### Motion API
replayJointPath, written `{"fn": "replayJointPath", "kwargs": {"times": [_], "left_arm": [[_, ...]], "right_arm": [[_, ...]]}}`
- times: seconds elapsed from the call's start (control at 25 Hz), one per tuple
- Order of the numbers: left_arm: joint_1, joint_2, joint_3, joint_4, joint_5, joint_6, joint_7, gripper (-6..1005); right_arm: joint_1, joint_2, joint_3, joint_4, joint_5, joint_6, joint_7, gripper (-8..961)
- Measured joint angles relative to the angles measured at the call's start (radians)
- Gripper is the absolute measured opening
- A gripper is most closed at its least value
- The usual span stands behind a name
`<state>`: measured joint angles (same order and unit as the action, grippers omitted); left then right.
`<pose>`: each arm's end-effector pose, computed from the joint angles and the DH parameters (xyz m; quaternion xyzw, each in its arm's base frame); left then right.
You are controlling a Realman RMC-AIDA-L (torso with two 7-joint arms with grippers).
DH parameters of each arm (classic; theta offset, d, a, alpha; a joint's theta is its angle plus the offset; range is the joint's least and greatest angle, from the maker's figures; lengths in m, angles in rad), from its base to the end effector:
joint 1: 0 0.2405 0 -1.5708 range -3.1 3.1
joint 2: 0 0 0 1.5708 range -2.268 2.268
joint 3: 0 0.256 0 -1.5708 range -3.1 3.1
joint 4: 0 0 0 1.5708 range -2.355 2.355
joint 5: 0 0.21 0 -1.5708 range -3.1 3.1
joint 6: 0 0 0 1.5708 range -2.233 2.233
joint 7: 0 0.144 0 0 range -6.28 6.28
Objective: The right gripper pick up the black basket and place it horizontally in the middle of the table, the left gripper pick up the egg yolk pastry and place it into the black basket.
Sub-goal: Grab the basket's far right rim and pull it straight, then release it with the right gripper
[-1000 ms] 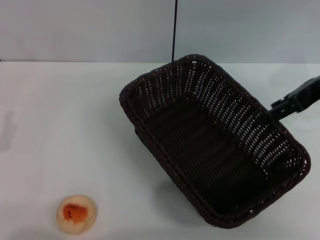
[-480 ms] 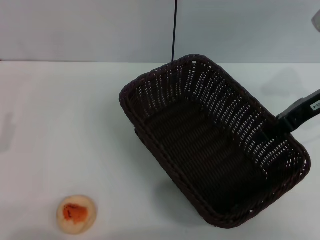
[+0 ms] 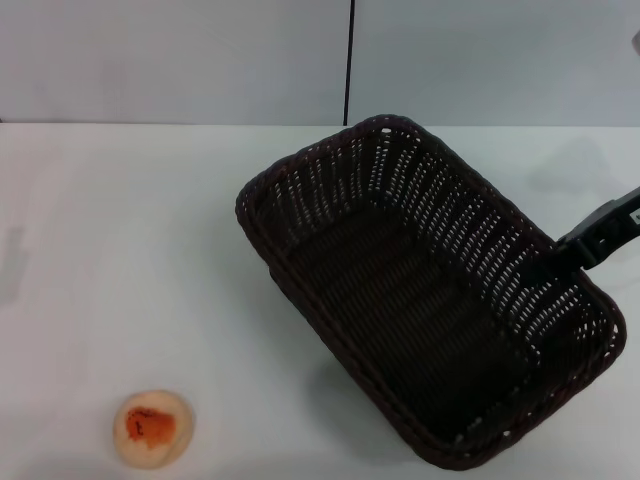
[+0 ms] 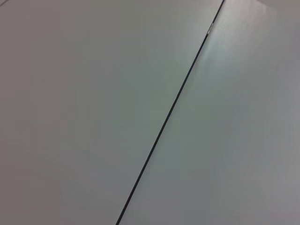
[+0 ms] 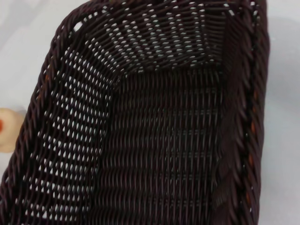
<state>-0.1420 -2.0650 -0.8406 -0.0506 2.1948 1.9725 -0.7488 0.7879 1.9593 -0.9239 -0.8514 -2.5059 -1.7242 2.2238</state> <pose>-0.3453 0.1859 0.0687 -0.5171 -0.2011 -0.6006 0.5756 0.2234 0.3713 0.0384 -0.9130 0.3943 -0.0983 0.0354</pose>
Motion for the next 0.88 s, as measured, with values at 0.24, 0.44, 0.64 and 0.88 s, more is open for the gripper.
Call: {"fn": "replayJointPath", "kwargs": {"times": [0.24, 0.44, 0.64, 0.88], "left_arm": [[0.001, 0.000, -0.004, -0.002, -0.003, -0.001, -0.002, 771], [-0.004, 0.001, -0.009, -0.002, -0.007, -0.001, -0.015, 771], [-0.009, 0.001, -0.010, -0.002, -0.007, -0.001, -0.016, 770], [-0.009, 0.000, -0.009, -0.012, -0.007, -0.001, -0.017, 768]], "right_arm": [[-0.006, -0.002, 0.096, -0.062, 0.022, -0.041, -0.005, 217], [-0.035, -0.006, 0.145, -0.208, 0.154, -0.109, -0.001, 208], [-0.032, -0.018, 0.153, -0.260, 0.235, -0.136, -0.005, 205], [-0.006, -0.017, 0.149, -0.272, 0.238, -0.133, -0.093, 203]]}}
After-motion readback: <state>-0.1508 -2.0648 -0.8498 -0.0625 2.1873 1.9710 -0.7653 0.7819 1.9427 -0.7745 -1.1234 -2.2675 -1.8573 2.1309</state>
